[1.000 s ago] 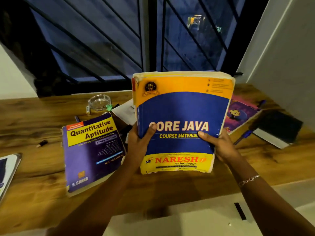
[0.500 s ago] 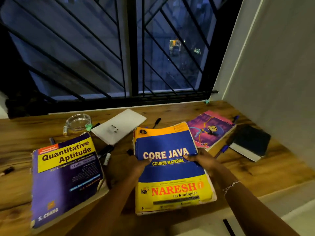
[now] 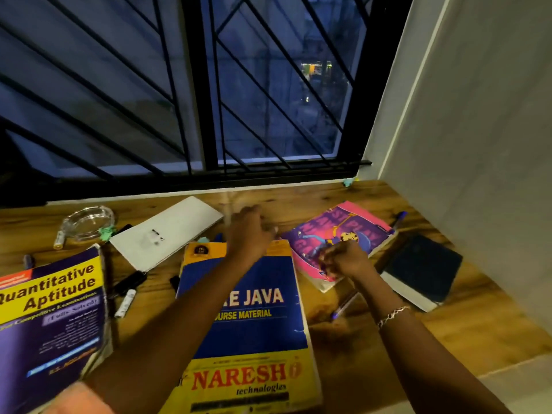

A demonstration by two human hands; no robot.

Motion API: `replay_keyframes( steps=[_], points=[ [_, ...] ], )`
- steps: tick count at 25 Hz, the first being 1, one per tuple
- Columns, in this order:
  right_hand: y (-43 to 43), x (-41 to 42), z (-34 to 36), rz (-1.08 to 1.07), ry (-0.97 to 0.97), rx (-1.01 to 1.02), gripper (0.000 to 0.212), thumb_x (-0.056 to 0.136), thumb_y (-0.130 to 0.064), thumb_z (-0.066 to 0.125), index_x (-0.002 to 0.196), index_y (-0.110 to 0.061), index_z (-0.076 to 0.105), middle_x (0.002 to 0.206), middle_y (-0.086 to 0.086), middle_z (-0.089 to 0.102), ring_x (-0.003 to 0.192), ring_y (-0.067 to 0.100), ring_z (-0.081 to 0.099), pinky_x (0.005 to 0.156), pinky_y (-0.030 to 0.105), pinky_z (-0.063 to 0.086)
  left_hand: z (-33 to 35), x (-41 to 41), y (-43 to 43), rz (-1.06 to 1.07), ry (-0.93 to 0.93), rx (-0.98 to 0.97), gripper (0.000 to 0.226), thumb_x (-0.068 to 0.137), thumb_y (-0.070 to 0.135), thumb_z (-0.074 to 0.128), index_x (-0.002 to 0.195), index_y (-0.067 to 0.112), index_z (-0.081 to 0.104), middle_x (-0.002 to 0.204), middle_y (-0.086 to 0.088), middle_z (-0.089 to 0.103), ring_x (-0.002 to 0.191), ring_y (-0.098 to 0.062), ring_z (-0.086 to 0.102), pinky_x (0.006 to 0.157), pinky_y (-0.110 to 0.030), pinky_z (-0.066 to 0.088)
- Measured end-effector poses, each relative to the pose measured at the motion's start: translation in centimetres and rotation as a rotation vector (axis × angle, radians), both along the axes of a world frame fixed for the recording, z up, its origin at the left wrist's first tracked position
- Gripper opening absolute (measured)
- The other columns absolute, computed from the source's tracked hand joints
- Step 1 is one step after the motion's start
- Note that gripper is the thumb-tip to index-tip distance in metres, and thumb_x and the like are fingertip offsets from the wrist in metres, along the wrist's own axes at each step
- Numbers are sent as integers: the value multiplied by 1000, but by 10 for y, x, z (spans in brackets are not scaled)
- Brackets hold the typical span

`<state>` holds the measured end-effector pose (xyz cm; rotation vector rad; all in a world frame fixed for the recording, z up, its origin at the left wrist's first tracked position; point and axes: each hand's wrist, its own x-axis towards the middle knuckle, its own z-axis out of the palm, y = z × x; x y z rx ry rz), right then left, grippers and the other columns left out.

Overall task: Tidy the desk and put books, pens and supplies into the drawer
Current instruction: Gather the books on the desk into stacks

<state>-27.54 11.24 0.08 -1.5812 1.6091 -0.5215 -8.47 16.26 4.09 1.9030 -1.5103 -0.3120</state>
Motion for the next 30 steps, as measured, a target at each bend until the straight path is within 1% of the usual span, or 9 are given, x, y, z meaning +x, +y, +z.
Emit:
replay_keyframes(
  steps=[2,4,8,14,19,21,24,27,30],
  points=[
    [-10,-5,0,10,293,-145,17,86,-21,63,86,-4,66,82,13,66,75,12,68,69,23,49,-10,-14,-29,-130,-142,159,40,83,25,65,114,2,56,122,-18,56,111,-34,53,91,-38,44],
    [-15,-7,-6,50,491,-175,37,84,-33,64,110,-6,61,113,15,62,108,28,58,88,32,46,-21,-27,-53,-231,-265,296,48,85,29,64,119,-1,50,127,-21,52,115,-36,50,90,-37,40],
    [-31,-10,-22,173,648,-157,47,87,-35,57,122,-5,51,126,19,54,120,33,48,99,38,41,-42,-42,-94,-380,-293,441,64,87,35,60,140,9,36,140,-18,42,126,-33,42,101,-37,35],
    [-46,-10,-48,188,712,-61,85,73,-54,67,136,-7,35,140,22,37,132,42,31,106,51,35,-63,-44,-114,-261,-361,528,77,75,40,72,137,9,39,137,-19,46,126,-35,41,104,-38,31],
    [-43,-15,-53,146,581,-94,82,72,-49,71,136,-11,37,143,22,30,136,42,24,108,47,34,-48,-42,-118,-221,-202,576,57,79,26,71,126,0,50,129,-21,53,118,-34,50,96,-34,39],
    [-40,-18,-52,131,526,-115,81,71,-45,73,136,-11,39,142,20,30,136,41,23,109,45,34,-45,-41,-117,-223,-110,573,41,81,14,67,116,-4,56,118,-22,58,101,-29,56,74,-28,46],
    [-39,-21,-51,31,378,-210,84,65,-36,80,133,-8,38,136,22,32,130,40,30,105,41,36,-27,-47,-114,-272,4,429,12,82,1,59,90,-7,60,91,-16,52,82,-21,45,46,-10,31],
    [-51,-27,-48,-216,72,-227,92,61,-23,84,133,0,32,135,29,32,126,40,32,102,40,36,-6,-52,-121,-384,108,211,44,61,14,57,96,-12,63,84,-19,63,76,-16,54,58,-20,36],
    [-64,-35,-39,-406,-380,-249,88,59,-19,85,129,6,38,130,26,47,118,35,49,100,48,41,14,-51,-122,-380,350,61,36,68,-6,66,102,-14,58,73,1,56,55,13,51,60,-13,38]
  ],
)
